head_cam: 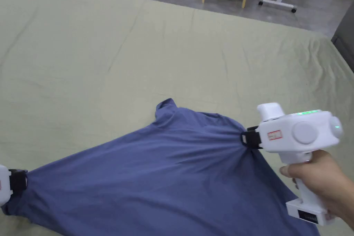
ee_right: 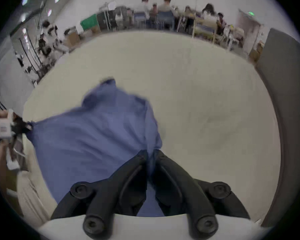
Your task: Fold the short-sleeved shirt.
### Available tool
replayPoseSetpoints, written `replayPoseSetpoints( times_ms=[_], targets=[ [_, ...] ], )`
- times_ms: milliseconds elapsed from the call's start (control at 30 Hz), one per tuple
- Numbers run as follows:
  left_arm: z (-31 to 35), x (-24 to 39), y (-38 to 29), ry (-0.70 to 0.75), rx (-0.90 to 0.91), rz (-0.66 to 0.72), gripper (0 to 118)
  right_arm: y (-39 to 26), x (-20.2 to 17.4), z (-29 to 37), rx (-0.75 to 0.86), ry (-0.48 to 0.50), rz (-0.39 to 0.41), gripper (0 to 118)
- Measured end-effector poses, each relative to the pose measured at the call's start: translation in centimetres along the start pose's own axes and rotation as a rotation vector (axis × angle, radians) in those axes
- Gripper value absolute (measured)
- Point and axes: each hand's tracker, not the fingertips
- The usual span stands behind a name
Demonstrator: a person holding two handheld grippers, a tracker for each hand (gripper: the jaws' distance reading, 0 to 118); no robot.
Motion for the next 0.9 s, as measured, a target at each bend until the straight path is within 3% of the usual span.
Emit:
replayPoseSetpoints(
  times_ms=[67, 200, 300, 433, 467, 600, 700, 900],
  targets=[
    [1.0, 0.3, 1.5, -0.032, 0.027, 0.04, 1, 1.3, 0.8, 5.1, 0.079, 0.016, -0.054, 8],
    [3.6, 2.2, 7.8, -0.144, 0.126, 0.061, 1, 5.2, 1.6, 16.5, 0.252, -0.181, 0.087, 8],
    [6.4, 6.0, 13.7, -0.216, 0.216, 0.012, 1, 8.5, 1.6, 24.5, 0.344, -0.243, 0.08, 8],
    [11.1, 12.6, 22.5, -0.258, 0.331, -0.091, 1, 13.3, 2.6, 31.2, 0.385, -0.487, 0.155, 8],
    [12.6, 14.2, 24.7, -0.265, 0.358, -0.117, 1, 14.4, 2.7, 32.6, 0.381, -0.503, 0.154, 8],
    [18.1, 19.3, 31.5, -0.263, 0.465, -0.218, 1, 18.3, 3.0, 36.8, 0.374, -0.638, 0.165, 8],
    [21.9, 22.4, 35.9, -0.234, 0.516, -0.289, 1, 21.7, 5.4, 37.9, 0.333, -0.693, 0.155, 8],
    [25.4, 25.9, 41.1, -0.208, 0.568, -0.369, 1, 27.5, 8.6, 37.4, 0.294, -0.72, 0.159, 8]
  ],
)
